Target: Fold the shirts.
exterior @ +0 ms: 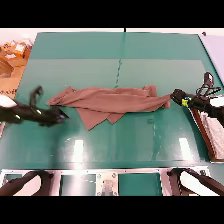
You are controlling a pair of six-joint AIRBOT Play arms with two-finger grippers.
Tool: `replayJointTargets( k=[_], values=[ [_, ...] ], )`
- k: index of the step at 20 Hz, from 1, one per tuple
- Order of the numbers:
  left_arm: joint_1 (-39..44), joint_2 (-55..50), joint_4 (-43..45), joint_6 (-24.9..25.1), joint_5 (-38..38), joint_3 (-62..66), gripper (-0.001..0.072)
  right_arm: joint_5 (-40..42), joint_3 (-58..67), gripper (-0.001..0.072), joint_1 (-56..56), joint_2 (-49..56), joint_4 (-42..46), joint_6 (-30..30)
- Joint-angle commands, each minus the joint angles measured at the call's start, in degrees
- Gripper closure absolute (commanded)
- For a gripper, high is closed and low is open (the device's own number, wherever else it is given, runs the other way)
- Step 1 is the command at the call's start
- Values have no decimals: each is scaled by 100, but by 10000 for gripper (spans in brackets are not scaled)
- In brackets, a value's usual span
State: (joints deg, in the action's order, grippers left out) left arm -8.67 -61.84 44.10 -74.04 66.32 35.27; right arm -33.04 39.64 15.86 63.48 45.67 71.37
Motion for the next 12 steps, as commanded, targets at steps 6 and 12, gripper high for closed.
replayJointTargets(
  k=[6,12],
  values=[
    [2052,-125,-1860,85,-3187,-1351,302,2,9,696,-7,2,-4,-9],
    [2260,-1084,-3556,1335,-3327,-1276,303,0,9,696,-7,2,-4,-7]
  ],
)
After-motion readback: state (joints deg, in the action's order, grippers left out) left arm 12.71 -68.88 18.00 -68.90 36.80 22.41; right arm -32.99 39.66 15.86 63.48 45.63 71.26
